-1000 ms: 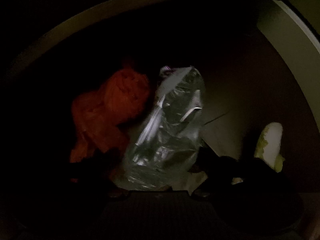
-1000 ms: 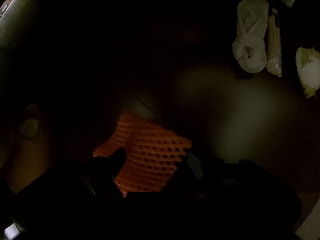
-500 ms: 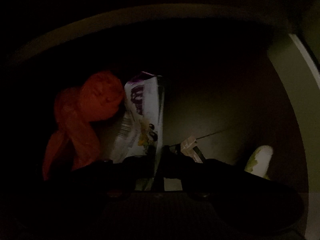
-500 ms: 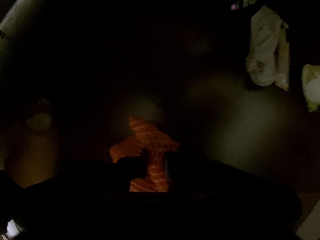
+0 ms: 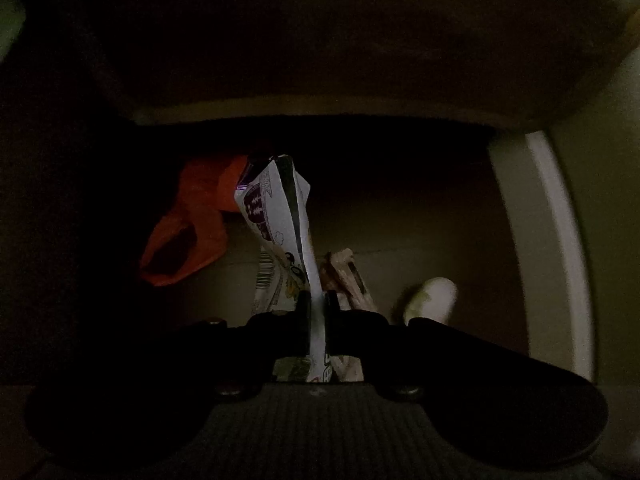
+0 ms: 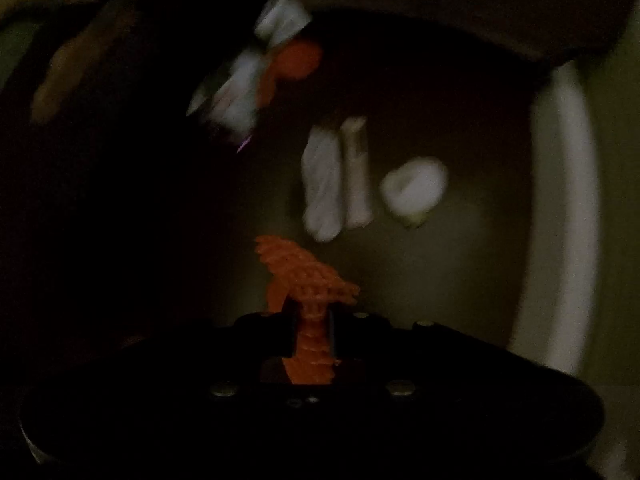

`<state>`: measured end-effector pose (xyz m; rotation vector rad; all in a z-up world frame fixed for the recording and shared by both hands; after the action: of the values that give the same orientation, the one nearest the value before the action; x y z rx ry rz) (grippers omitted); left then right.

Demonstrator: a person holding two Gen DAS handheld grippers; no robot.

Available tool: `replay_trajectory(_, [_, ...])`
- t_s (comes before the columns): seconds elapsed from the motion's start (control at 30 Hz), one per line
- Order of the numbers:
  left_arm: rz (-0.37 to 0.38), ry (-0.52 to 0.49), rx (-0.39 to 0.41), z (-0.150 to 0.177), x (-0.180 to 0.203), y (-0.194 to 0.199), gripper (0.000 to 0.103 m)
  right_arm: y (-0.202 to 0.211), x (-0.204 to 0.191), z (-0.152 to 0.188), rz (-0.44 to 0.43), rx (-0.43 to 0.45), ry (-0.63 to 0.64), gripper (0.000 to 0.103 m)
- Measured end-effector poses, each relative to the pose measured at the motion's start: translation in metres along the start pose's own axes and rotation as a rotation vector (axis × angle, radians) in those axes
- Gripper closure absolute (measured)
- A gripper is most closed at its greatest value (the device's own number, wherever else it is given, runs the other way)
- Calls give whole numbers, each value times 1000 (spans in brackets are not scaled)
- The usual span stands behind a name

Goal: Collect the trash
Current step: 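Grasp the snack wrapper with left tool while right grasps orange foam net, then lift the wrapper and foam net out up to the teal bin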

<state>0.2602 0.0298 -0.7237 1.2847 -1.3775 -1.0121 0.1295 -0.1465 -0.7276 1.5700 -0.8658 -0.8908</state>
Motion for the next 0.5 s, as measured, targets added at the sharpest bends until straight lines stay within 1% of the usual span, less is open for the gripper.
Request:
replay_trajectory(0.17, [27,12,3,9,6,85,97,98,21,-34,41,96,-52,90])
replay_trajectory(0.23, [36,16,9,10,11,125,97,133,27,-44,62,131,-49,90])
replay_trajectory(0.3, [34,17,19,2,17,159,97,170,27,-57,83,171,-26,90])
replay_trajectory(0.4, [47,52,41,-6,19,216,97,224,26,-75,93,227,-27,90])
replay_trajectory(0.5, [47,47,85,-13,27,273,97,277,26,-97,102,282,-28,90])
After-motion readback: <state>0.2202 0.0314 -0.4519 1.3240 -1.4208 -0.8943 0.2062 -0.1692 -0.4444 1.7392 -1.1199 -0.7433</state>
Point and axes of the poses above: each gripper's, at about its wrist camera, not at the fingertips, and y roughly against the way its jaws point, x to its right, z to its underside, the point moved 8 cm from there along -y, roughly the way its jaws point, and after that the axes turned 6 degrees about -x, right-handed, at the moved point
